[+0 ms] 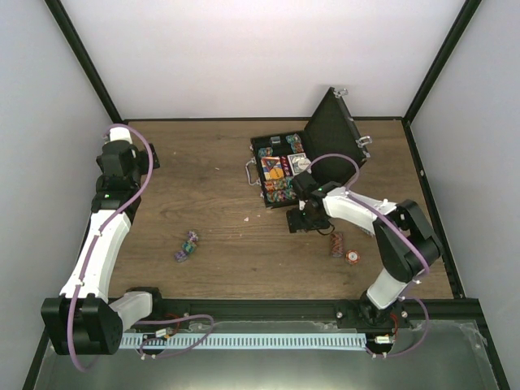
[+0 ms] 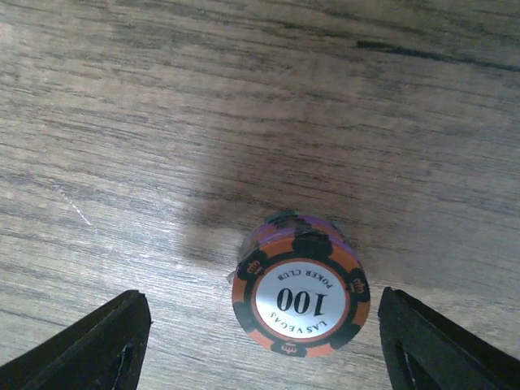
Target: Pack up texas hold em set
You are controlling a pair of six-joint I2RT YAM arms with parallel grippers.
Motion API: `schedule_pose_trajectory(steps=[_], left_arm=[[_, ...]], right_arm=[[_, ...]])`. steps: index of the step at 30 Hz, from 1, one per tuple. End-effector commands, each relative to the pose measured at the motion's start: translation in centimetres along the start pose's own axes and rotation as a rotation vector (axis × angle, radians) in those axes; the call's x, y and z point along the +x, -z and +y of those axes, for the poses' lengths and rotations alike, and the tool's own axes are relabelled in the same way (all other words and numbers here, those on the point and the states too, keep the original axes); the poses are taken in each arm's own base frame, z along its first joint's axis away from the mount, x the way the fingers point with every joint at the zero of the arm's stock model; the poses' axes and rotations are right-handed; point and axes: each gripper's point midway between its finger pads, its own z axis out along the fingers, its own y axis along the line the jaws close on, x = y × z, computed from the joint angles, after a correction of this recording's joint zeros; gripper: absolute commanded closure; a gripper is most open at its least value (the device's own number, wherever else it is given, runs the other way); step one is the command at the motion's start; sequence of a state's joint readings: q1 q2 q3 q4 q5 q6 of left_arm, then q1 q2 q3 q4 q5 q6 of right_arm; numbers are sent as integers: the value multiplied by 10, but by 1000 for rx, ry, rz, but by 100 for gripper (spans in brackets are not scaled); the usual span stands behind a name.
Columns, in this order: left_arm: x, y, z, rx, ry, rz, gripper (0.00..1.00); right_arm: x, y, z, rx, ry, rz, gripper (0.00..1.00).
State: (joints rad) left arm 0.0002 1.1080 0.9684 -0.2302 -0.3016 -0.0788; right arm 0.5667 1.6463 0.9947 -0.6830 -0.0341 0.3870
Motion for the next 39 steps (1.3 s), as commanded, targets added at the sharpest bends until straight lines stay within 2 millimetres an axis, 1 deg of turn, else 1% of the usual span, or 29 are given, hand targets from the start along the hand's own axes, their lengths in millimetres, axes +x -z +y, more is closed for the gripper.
schedule_pose_trajectory(steps=[1,4,10,13,23,27,31,35,37,39], left_arm=[[-3,1,-2,13,14,-9,0],[-3,1,-2,13,14,-9,0],[-3,2,-2,14,14,-10,0],[-3,2,-2,11,15,-11,0],[-4,2,-3,15,15,-12,0],[-1,0,-3,17,14,-4,0],[3,-3,-7,30,15,13,0],[3,-2,-22,116,38,20,0],[6,0,-38,186,64,34,0],[16,6,-61,291,106,76,3]], right_arm=[[0,-2,0,59,8,2,23],[2,-6,1,68,20,8,25],[1,-11,1,77,25,7,29],[3,-13,3,68,25,18,35],[10,-23,-10,131,18,44,43],[9,-26,-11,141,14,45,51],[9,-27,-8,120,20,38,56],[1,-22,0,83,61,15,61],[-5,-14,7,53,100,-2,63],[-11,-5,12,32,131,-21,63]])
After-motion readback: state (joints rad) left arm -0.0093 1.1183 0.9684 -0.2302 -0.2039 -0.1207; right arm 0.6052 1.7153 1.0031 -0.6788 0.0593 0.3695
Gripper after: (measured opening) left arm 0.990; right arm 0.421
